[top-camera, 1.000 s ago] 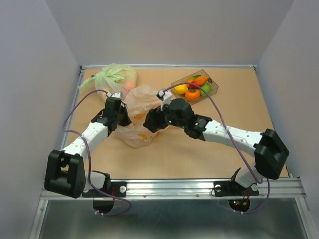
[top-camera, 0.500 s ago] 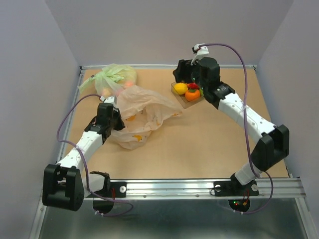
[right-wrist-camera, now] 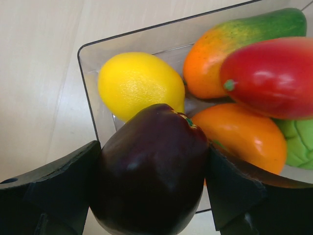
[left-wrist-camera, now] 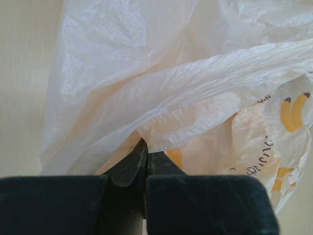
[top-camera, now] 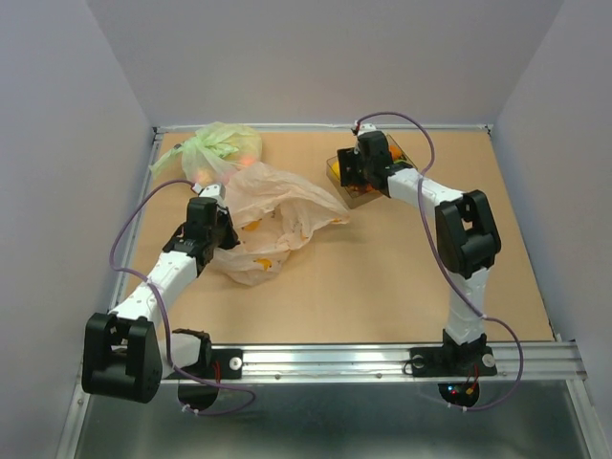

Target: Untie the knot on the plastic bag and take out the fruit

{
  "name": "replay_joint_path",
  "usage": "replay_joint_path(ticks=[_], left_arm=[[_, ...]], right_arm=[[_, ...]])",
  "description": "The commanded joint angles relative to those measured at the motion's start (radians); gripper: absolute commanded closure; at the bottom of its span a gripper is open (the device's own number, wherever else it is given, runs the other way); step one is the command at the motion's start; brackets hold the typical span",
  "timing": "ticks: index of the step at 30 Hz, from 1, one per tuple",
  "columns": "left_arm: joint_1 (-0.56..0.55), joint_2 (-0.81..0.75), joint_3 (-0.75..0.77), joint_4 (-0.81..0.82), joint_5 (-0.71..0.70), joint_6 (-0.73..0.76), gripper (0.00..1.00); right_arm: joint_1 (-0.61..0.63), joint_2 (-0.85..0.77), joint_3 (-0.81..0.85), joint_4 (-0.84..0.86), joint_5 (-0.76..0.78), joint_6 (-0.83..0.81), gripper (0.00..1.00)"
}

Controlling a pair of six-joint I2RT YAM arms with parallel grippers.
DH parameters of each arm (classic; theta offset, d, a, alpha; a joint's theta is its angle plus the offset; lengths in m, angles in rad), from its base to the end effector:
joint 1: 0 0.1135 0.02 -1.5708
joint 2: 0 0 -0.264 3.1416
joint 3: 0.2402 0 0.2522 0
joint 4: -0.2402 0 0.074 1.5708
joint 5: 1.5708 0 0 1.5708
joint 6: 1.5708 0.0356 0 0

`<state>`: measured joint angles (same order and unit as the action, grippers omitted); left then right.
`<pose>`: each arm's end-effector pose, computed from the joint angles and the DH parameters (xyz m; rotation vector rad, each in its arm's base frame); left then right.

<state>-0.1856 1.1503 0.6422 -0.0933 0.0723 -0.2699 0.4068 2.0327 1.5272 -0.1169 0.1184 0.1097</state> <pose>0.2410 -0.0479 0.2258 -0.0506 2.1897 -0.3375 0.4332 0.1821 0.2200 -0.2584 2.1775 0.1617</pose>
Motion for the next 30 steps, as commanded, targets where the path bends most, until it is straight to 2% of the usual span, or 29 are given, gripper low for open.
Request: replay_joint_path(ticks=[1, 2, 3, 5, 7, 13, 19, 22, 28, 30], left_arm=[[0.002, -0.02, 0.028, 0.029, -0.02, 0.02, 1.0], [0.003, -0.017, 0.031, 0.029, -0.014, 0.021, 1.0], [0.003, -0.015, 0.033, 0.029, -0.011, 0.023, 1.0], [0.003, -0.017, 0.033, 0.03, 0.003, 0.024, 1.0], [0.003, -0.026, 0.03, 0.033, 0.009, 0.024, 1.0], [0.003, -0.053, 0.019, 0.049, 0.044, 0.02, 1.0], [0.003, -0.089, 0.011, 0.03, 0.142, 0.006, 1.0], [0.003, -0.116, 0.013, 0.003, 0.223, -0.02, 1.0], [0.001, -0.201, -0.021, -0.046, 0.293, -0.084, 0.99], [0.001, -0.225, -0.018, -0.074, 0.285, -0.104, 0.88]], right_arm=[[0.004, 0.003, 0.091, 0.019, 0.055, -0.03, 0.51], [0.004, 0.0, 0.079, 0.017, 0.088, -0.027, 0.27], [0.003, -0.003, 0.07, 0.017, 0.105, -0.022, 0.18], [0.004, -0.031, 0.056, 0.02, 0.115, -0.024, 0.05], [0.004, -0.061, 0.034, 0.017, 0.098, -0.022, 0.01], [0.004, -0.183, 0.013, 0.019, 0.05, -0.013, 0.0], [0.004, -0.339, -0.001, 0.01, 0.036, 0.028, 0.0], [0.004, -0.451, -0.062, 0.006, 0.064, 0.054, 0.0], [0.004, -0.661, -0.18, 0.002, 0.11, 0.064, 0.0], [0.004, -0.759, -0.222, -0.001, 0.125, 0.07, 0.0]])
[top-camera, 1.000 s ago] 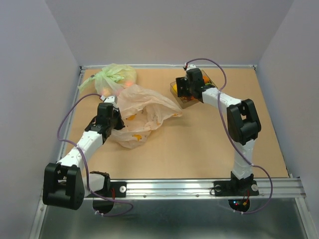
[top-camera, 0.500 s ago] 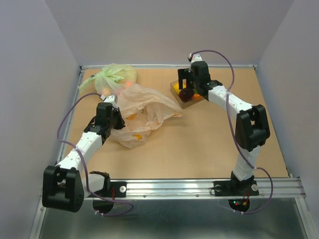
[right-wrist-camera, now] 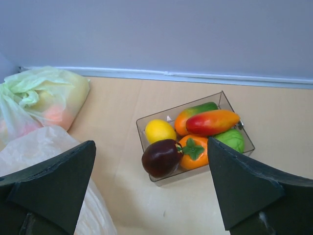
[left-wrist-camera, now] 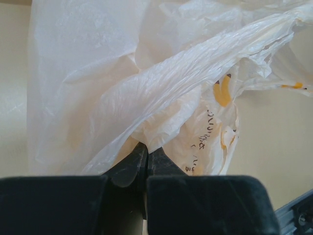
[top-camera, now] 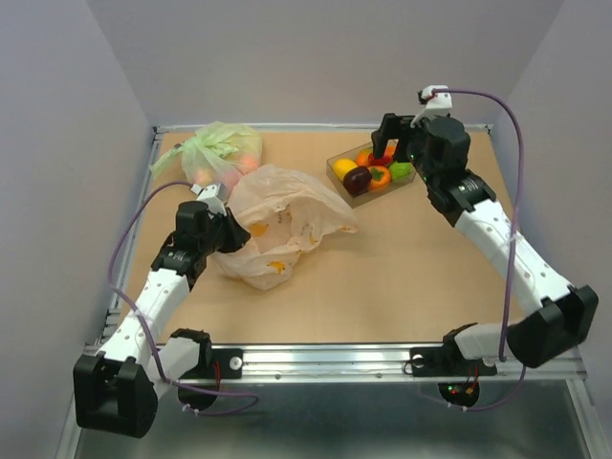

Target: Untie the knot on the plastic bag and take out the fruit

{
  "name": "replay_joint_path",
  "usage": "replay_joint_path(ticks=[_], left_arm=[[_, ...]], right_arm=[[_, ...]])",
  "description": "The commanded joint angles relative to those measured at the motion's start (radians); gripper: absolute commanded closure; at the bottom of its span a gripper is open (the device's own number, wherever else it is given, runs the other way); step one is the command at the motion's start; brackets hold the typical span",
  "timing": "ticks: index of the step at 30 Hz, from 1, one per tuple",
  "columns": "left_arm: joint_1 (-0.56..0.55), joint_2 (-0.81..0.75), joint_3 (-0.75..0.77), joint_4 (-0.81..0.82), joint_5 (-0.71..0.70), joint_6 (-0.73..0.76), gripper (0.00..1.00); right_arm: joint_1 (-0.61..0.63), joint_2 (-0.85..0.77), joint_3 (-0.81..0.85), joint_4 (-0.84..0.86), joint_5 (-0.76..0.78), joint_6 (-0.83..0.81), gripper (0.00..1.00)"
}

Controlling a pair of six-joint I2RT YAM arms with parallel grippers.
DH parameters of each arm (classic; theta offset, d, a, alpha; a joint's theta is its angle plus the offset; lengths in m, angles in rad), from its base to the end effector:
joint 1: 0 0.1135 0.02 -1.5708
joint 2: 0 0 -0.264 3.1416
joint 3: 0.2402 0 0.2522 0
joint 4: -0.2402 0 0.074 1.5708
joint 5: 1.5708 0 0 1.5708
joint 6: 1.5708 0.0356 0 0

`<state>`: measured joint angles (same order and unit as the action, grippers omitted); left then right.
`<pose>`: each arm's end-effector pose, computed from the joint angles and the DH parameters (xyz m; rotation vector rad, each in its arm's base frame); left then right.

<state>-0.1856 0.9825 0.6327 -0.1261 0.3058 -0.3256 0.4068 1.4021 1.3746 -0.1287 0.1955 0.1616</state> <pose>0.2144 -0.0512 0.2561 0.0493 2.0813 -0.6285 0.3056 0.1241 0.4100 -0.0674 1.7292 0.2510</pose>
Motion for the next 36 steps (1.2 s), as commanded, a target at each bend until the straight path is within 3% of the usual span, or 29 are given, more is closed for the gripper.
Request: replay_joint_path(ticks=[1, 5, 10, 13, 14, 17, 19, 26, 36], left_arm=[[0.002, -0.092, -0.007, -0.067, 0.047, -0.056, 0.86], [0.0, -0.185, 0.015, -0.151, 0.015, -0.076, 0.77], [0.0, -0.255, 0.018, -0.26, 0.055, -0.096, 0.77], [0.0, -0.301, 0.009, -0.325, 0.032, -0.128, 0.62], [0.0, -0.341, 0.012, -0.352, 0.024, -0.151, 0.46], [0.0, -0.415, 0.041, -0.383, 0.032, -0.173, 0.22], [0.002, -0.462, 0.068, -0.388, 0.026, -0.178, 0.16], [0.001, -0.568, 0.248, -0.49, -0.149, -0.175, 0.09], [0.0, -0.712, 0.504, -0.595, -0.568, -0.075, 0.01]], right_arm=[[0.004, -0.159, -0.115, 0.009, 0.054, 0.018, 0.0], [0.003, -0.343, -0.209, -0.011, 0.111, 0.021, 0.0], [0.004, -0.592, -0.299, -0.06, 0.159, 0.015, 0.0], [0.004, -0.673, -0.33, -0.112, 0.163, 0.006, 0.0], [0.004, -0.716, -0.33, -0.13, 0.168, 0.001, 0.0], [0.003, -0.779, -0.322, -0.206, 0.168, 0.003, 0.0], [0.003, -0.816, -0.327, -0.242, 0.166, 0.001, 0.0], [0.004, -0.976, -0.325, -0.327, 0.225, 0.027, 0.0], [0.004, -1.149, -0.293, -0.46, 0.234, 0.027, 0.0]])
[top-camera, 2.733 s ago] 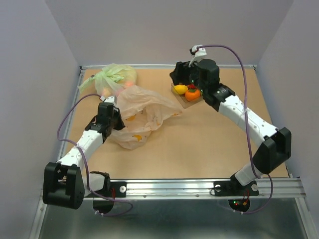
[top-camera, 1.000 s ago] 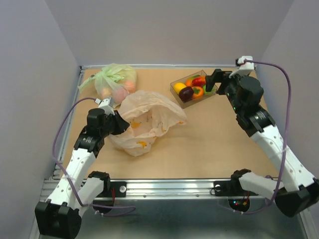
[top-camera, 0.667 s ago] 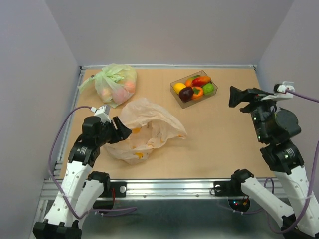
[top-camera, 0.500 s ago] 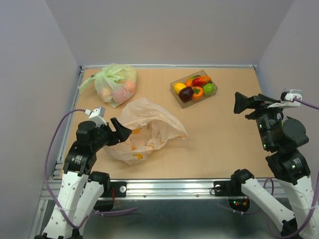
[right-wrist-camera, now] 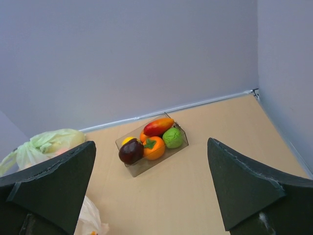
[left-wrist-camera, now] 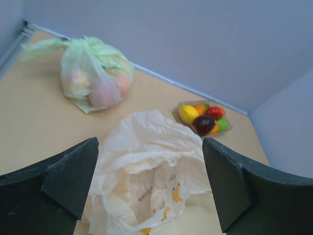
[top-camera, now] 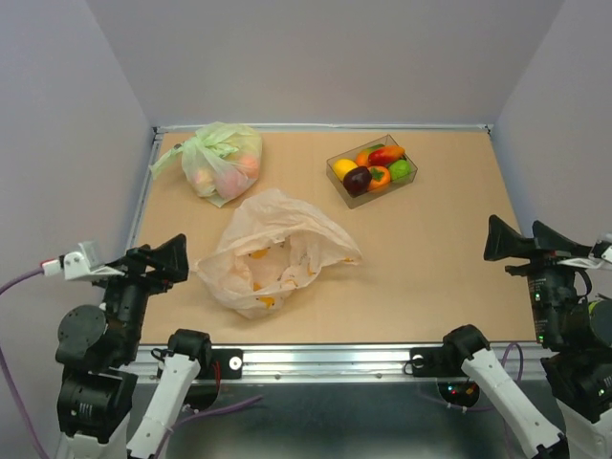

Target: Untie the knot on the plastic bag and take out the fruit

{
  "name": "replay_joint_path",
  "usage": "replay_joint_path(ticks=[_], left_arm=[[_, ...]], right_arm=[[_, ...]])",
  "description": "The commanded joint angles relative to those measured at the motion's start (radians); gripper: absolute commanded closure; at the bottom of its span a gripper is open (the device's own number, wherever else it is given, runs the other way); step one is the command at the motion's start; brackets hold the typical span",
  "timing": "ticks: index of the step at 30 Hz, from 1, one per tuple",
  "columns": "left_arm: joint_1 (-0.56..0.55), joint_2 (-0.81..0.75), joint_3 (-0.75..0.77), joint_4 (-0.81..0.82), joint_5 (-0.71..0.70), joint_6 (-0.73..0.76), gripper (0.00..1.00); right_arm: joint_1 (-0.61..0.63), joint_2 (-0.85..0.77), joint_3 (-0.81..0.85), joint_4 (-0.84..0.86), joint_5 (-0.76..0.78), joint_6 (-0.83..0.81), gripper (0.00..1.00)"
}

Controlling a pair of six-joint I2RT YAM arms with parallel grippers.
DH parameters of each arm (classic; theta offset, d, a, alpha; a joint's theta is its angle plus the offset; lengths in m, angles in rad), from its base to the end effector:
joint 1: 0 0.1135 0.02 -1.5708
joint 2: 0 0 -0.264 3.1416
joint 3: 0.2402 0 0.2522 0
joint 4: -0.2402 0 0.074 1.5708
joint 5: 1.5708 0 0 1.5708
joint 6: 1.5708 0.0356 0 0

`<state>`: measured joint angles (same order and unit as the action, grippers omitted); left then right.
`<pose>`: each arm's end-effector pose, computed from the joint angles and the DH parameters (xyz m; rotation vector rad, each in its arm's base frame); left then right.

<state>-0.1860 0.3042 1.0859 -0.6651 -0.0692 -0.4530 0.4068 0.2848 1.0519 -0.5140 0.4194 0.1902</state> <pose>0.0088 0.0009 0.4205 -0.2524 1.4499 -0.4708 0.0098 -0.0115 0.4276 0.2140 1.3265 0.2286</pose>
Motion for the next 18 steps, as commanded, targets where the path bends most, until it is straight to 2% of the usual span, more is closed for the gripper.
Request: replay_joint_path(ticks=[1, 9, 18], left_arm=[[0.002, -0.045, 0.058, -0.062, -0.213, 0.054, 0.01], [0.0, -0.146, 0.089, -0.128, -0.323, 0.016, 0.01], [0.0, -0.192, 0.06, -0.139, -0.343, -0.053, 0.01]], right_arm=[[0.003, -0.035, 0.036, -0.087, 0.007, 0.0, 0.0], [0.004, -0.081, 0.06, -0.138, -0.011, 0.026, 0.0], [0.004, -0.087, 0.077, -0.166, -0.034, 0.038, 0.0]])
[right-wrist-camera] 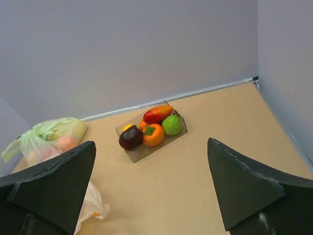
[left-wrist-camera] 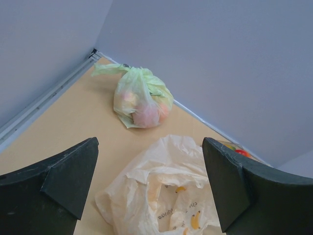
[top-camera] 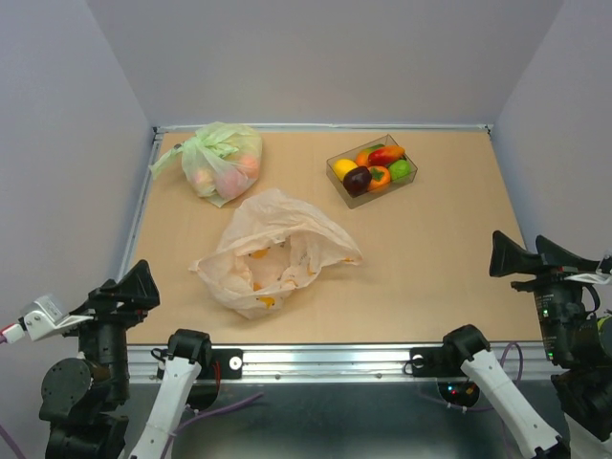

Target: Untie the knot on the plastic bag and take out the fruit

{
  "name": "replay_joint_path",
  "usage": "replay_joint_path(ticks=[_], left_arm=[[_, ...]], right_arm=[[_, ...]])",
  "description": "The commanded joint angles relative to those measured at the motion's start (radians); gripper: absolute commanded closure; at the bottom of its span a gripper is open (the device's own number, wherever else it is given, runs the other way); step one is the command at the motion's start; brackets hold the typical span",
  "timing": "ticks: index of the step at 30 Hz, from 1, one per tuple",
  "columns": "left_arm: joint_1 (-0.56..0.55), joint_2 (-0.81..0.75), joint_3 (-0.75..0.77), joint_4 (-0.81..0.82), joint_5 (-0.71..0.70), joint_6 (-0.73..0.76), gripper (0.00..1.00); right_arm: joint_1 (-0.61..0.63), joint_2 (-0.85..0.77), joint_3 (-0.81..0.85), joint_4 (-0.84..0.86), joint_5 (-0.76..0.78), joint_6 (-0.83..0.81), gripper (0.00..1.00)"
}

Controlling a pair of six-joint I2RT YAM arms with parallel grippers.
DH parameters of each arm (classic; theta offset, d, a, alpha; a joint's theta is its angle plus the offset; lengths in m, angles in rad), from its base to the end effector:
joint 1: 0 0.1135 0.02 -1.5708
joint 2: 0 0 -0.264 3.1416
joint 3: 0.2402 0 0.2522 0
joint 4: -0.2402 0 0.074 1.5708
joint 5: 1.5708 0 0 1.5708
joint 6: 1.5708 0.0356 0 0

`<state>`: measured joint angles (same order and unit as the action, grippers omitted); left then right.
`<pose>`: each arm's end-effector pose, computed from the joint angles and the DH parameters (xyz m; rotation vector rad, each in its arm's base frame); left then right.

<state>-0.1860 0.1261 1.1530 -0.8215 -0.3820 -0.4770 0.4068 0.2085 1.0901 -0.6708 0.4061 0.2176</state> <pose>-0.0582 0.0245 0.4092 -0.5129 1.2882 -0.2933 -0.0169 -0.0226 0.4177 0.2129 1.3652 0.2462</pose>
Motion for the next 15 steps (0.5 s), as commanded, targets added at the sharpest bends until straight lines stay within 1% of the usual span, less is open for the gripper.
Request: replay_joint_path(ticks=[1, 11, 15], left_arm=[[0.0, -0.014, -0.007, 0.018, -0.034, -0.032, 0.01], [0.0, -0.003, -0.03, 0.034, -0.017, -0.055, 0.01], [0.0, 0.033, -0.038, 0.067, 0.037, -0.038, 0.01]], right_arm=[[0.004, -0.011, 0.039, -0.012, -0.021, 0.011, 0.0], [0.003, -0.017, 0.036, -0.03, -0.049, 0.014, 0.0], [0.004, -0.003, 0.037, -0.03, -0.041, 0.009, 0.0]])
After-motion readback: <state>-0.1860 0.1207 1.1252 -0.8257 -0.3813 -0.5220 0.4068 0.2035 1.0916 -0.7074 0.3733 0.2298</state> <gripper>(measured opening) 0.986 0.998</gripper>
